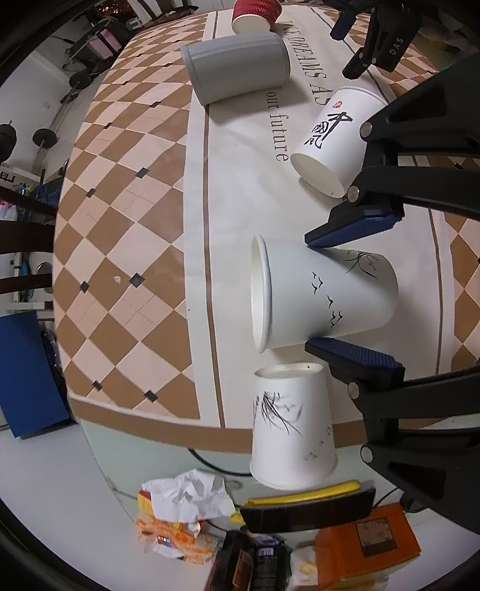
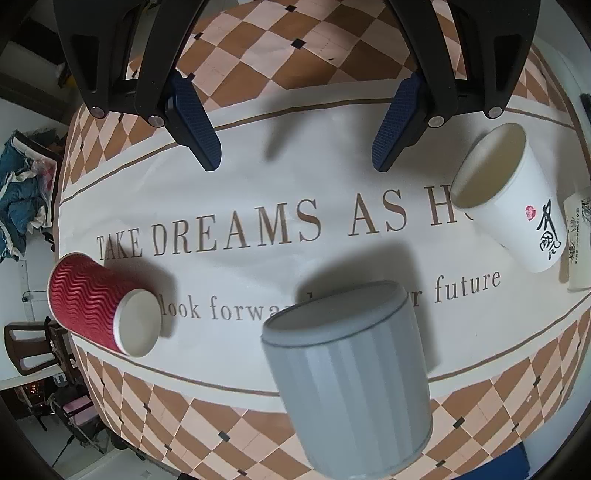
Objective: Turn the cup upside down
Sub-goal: 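Grasp the white bird-print cup with the right gripper and lift it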
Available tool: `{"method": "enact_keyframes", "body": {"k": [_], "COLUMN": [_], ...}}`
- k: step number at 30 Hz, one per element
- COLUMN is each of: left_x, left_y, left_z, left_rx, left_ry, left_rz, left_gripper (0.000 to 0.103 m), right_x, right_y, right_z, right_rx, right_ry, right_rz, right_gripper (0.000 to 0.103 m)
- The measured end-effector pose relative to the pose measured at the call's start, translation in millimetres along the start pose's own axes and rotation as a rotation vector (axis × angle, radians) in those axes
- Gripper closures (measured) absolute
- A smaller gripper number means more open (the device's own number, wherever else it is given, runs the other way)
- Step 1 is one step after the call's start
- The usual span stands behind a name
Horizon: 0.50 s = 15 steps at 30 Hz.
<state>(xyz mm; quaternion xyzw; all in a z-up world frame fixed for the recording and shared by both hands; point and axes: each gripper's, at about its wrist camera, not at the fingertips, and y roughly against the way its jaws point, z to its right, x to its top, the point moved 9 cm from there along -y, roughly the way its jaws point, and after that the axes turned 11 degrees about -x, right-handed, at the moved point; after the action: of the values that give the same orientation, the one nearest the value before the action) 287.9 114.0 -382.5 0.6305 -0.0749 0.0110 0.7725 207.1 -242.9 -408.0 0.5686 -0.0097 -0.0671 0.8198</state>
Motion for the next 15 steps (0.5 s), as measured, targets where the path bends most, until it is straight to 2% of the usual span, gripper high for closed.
{"method": "enact_keyframes", "body": {"k": [9,15], "left_x": [-35.8,-87.4], "left_y": [46.1,69.9], "left_z": [35.4,87.5], "left_rx": [0.006,-0.02], "left_ry": [0.069,0.148], "left_rz": [0.061,0.067], "left_gripper": [0.056,0.056], "right_x": [-12.6,-33.9], "right_y": [18.5,20.5], "right_z": [22.0,46.9], "right_rx": [0.044,0.082], "right_ry": [0.044,0.109], "right_rz": [0.072,0.097], "right_gripper": [0.018,0.018]}}
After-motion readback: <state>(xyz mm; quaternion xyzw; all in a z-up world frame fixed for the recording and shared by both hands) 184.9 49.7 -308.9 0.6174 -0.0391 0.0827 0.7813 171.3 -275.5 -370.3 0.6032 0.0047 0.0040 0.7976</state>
